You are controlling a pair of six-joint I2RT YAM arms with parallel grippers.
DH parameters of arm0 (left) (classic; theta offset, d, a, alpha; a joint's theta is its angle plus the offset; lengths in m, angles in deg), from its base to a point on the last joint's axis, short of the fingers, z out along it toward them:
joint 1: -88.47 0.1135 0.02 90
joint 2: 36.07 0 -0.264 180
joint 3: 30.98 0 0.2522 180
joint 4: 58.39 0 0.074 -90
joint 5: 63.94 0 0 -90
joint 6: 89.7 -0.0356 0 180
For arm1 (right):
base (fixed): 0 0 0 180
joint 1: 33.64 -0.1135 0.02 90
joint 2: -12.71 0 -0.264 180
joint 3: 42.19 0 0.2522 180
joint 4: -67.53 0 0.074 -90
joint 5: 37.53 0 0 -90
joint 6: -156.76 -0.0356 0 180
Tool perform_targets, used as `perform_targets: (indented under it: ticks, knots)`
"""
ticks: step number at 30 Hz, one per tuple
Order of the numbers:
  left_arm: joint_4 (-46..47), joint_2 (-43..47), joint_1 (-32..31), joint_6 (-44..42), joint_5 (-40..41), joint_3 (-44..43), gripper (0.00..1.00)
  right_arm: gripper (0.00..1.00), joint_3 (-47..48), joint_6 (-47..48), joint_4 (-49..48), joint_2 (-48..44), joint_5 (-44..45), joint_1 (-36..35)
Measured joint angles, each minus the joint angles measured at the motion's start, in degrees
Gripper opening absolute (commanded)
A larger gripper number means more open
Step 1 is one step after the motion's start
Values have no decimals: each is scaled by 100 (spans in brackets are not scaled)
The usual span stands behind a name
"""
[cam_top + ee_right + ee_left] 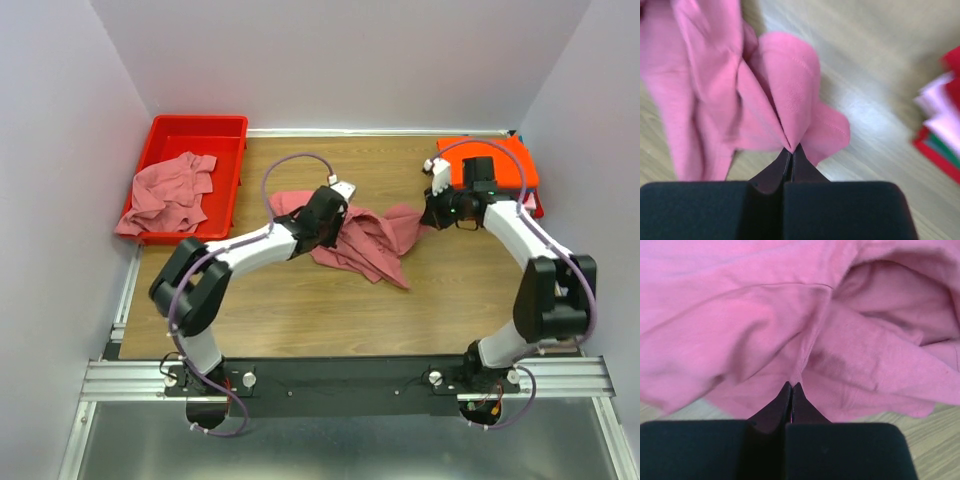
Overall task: Fold and stack the t-shirts
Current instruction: Flatten the tshirt out
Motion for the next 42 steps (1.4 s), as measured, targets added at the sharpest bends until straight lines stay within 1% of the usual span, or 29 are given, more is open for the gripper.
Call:
perform_targets:
  ticks: [2, 5, 8, 9, 11, 13, 16, 19, 22, 29, 32, 34, 38, 42]
  knots:
    - [-337, 442, 0, -85, 151, 0, 0, 0, 140, 109, 214, -466, 17, 0]
    - [-610, 1414, 0, -214, 350, -140, 0, 0, 546, 328, 450, -1163, -4, -11]
    - [-634, 2505, 0, -391, 496, -590, 0, 0, 1309, 597, 612, -1779, -79, -11]
    - [-592, 2876, 0, -474, 531, -741, 0, 0, 1576, 660, 761, -1821, -103, -11]
    - [-522, 3473, -2, -610, 555, -938, 0, 0, 2444, 824, 992, -1834, -153, -9]
    - [-470, 4046, -2, -769, 586, -1176, 0, 0, 3486, 979, 1180, -1773, -168, -11]
    - [-304, 4721, -11, -977, 581, -1587, 0, 0, 4350, 1104, 1327, -1836, -179, -9]
    - [-153, 5115, -11, -1082, 501, -1755, 0, 0, 5077, 1147, 1493, -2017, -179, -9]
    - [15, 5504, -11, -1150, 238, -1803, 0, 0, 5716, 1060, 1602, -2234, -175, -20]
    - [74, 5772, -11, -1196, -133, -1821, 0, 0, 6747, 782, 1764, -2549, -157, -26]
    - [111, 5790, -11, -1222, -173, -1888, 0, 0, 6990, 608, 1740, -2590, -208, -11]
    - [175, 5818, -13, -1248, -173, -1886, 0, 0, 6951, 479, 1707, -2597, -308, 7]
    - [662, 5930, -11, -1290, 79, -1458, 0, 0, 6170, 133, 1486, -2612, -586, 15]
    - [1204, 5840, -11, -1307, 723, -732, 0, 1, 5165, -116, 1283, -2282, -612, 35]
